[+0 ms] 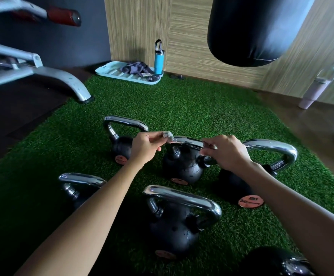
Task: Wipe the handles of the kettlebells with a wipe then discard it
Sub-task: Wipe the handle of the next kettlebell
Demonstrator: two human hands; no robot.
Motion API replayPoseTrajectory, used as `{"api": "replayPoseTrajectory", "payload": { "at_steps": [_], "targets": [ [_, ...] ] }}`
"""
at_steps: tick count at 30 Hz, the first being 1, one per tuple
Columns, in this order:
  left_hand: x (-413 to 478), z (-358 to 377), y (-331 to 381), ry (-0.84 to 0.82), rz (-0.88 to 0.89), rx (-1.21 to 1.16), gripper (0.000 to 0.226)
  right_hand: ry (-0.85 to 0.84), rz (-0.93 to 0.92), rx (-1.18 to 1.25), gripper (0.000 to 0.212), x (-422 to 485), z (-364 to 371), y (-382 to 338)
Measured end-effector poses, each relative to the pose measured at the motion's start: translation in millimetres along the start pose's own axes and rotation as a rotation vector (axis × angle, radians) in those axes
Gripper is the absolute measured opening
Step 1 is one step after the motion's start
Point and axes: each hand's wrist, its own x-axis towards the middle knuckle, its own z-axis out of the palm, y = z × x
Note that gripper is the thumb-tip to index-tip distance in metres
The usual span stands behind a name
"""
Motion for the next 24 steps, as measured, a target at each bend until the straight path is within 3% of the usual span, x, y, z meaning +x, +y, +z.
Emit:
{"api": "replayPoseTrajectory", "payload": {
  "at_steps": [4,7,10,13,15,19,22,24],
  "targets": [
    [-3.9,3.5,-13.8,0.029,-0.25,0.11,0.032,0.012,0.001,0.05,0.043,2.4,7.5,2.3],
    [-7.9,12.2,-19.9,0.001,-0.334,0.136,0.026,0.012,0.033,0.108,0.053,3.2,10.7,1.5],
    [-4.6,9.7,-12.8,0.012,-0.32,0.162,0.02,0.004,0.051,0.076,0.025,2.9,8.0,0.7],
    [0.2,7.1,-4.5,0.074,-0.366,0.044,0.016,0.007,0.089,-0.016,0.024,0.6,1.5,-9.0],
    [5.2,10.5,1.0,0.091,-0.509,-0.055,0.019,0.028,0.116,-0.042,0.029,2.5,3.1,-17.1],
    [19.0,19.2,16.5,-0.028,-0.824,-0.288,0.022,0.063,0.175,-0.073,0.036,14.9,7.9,-38.1],
    [27.9,22.6,29.6,-0.061,-0.837,-0.342,0.016,0.016,0.217,-0.049,0.036,27.3,1.6,-44.1],
    [28.8,25.4,32.0,0.004,-0.792,-0.408,0.027,-0.081,0.196,-0.003,0.031,35.2,-2.6,-35.2]
  ]
}}
